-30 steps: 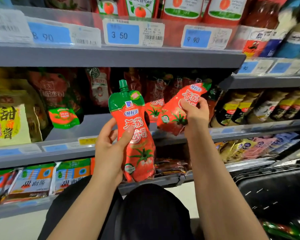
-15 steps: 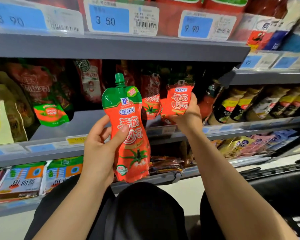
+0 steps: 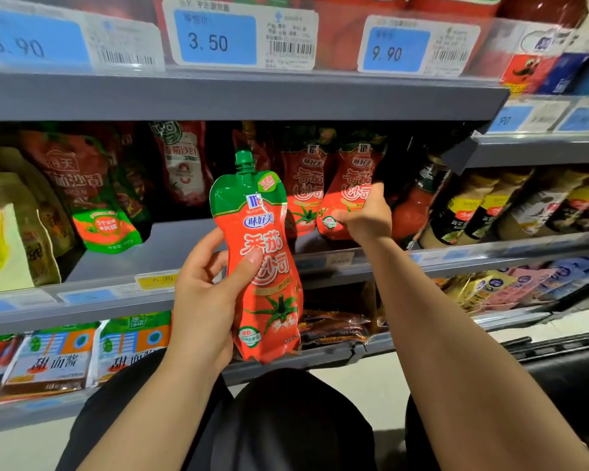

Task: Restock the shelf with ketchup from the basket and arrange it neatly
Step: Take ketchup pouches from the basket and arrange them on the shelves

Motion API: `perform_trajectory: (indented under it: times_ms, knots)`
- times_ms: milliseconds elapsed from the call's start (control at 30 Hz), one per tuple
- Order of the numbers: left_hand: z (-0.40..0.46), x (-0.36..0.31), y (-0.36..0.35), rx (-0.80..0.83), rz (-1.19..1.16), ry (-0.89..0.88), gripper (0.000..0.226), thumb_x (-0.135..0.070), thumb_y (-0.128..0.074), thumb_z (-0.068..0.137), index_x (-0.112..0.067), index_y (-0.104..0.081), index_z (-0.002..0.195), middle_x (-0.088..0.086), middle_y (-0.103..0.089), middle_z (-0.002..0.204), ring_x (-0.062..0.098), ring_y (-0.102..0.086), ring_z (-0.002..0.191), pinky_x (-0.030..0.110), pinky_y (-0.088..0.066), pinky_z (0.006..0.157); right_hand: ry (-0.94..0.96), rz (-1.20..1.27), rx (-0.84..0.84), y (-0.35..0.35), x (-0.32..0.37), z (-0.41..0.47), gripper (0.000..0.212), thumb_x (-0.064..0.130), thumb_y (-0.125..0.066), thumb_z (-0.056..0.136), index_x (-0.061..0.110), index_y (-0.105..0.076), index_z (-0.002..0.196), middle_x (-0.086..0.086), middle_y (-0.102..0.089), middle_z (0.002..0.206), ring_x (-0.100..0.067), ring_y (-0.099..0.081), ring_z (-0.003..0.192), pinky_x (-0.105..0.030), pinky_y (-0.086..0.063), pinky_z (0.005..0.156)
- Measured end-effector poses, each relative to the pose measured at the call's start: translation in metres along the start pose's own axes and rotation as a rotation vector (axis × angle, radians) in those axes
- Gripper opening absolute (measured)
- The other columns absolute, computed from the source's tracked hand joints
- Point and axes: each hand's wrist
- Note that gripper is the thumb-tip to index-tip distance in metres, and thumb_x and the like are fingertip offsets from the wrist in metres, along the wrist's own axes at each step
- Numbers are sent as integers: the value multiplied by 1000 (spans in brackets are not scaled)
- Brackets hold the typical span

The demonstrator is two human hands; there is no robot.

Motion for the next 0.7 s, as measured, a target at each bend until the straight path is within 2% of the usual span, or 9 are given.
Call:
perform_trajectory:
  times_ms: [100, 200, 300, 400, 467, 533, 600, 667, 700]
  knots:
    - [0, 0, -1, 2, -7, 1, 49, -14, -68, 70, -19, -61, 118, -2, -75, 91, 14, -72, 81, 26, -57, 62, 27, -6, 22, -1, -3, 4, 52, 17, -77, 75, 4, -43, 112, -10, -56, 114, -22, -53, 99, -30, -41, 79]
    - [-1, 1, -2, 3, -1, 15, 52, -14, -69, 71, -16, -60, 122, 2, -74, 98, 16, -72, 84, 27, -57, 63, 43, -31, 39, 0, -6, 5, 58, 20, -77, 75, 3, -41, 118, -12, -55, 121, -28, -54, 109, -33, -42, 85]
    - [-2, 2, -3, 6, -7, 30, 46, -9, -67, 79, -14, -59, 124, 4, -74, 100, 16, -72, 85, 25, -57, 63, 20, -93, 66, 2, -9, 3, 68, 22, -79, 74, 6, -36, 125, -13, -49, 131, -30, -50, 117, -38, -43, 94]
    - [-4, 2, -4, 1, -29, 48, 38, -6, -62, 85, -13, -59, 123, 1, -75, 93, 14, -72, 79, 23, -56, 61, 20, -113, 76, 10, -10, -6, 87, 28, -80, 69, 9, -29, 137, -11, -46, 137, -29, -48, 123, -42, -45, 98]
    - [-7, 1, -5, 10, -35, 56, 33, -7, -60, 88, -13, -60, 120, -1, -76, 88, 12, -72, 77, 23, -56, 60, 22, -123, 70, 20, -6, -18, 96, 28, -78, 72, 12, -20, 147, -9, -37, 146, -26, -40, 132, -38, -40, 104]
    - [-10, 0, -4, 10, -44, 60, 30, -7, -60, 89, -14, -61, 118, -3, -76, 85, 12, -72, 75, 23, -56, 59, 52, -121, 28, 32, 6, -38, 86, 28, -73, 79, 13, -23, 147, -9, -37, 145, -24, -41, 132, -32, -36, 102]
    - [-13, 0, -3, 10, -55, 55, 27, -8, -60, 89, -17, -61, 115, -4, -76, 87, 12, -72, 78, 23, -56, 60, 107, -70, -6, 41, 26, -69, 57, 33, -67, 85, 17, -44, 134, -2, -55, 123, -18, -54, 113, -19, -39, 89]
    - [-14, -1, -2, 23, -54, 26, 26, -8, -59, 90, -20, -62, 112, -4, -76, 90, 12, -72, 82, 23, -57, 65, 136, 88, 195, 45, 47, -107, 35, 37, -65, 86, 21, -54, 115, 9, -61, 97, -9, -60, 89, -14, -43, 76]
    - [-15, -1, -3, 37, -39, 0, 26, -8, -59, 90, -20, -62, 112, -4, -75, 92, 12, -71, 84, 23, -57, 69, 150, 155, 363, 45, 56, -126, 38, 38, -68, 83, 21, -54, 114, 9, -63, 94, -8, -62, 85, -18, -47, 76]
Point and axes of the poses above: each hand's wrist, its own z-axis towards the middle knuckle, its own y-axis out of the back of the hand, x = y × z
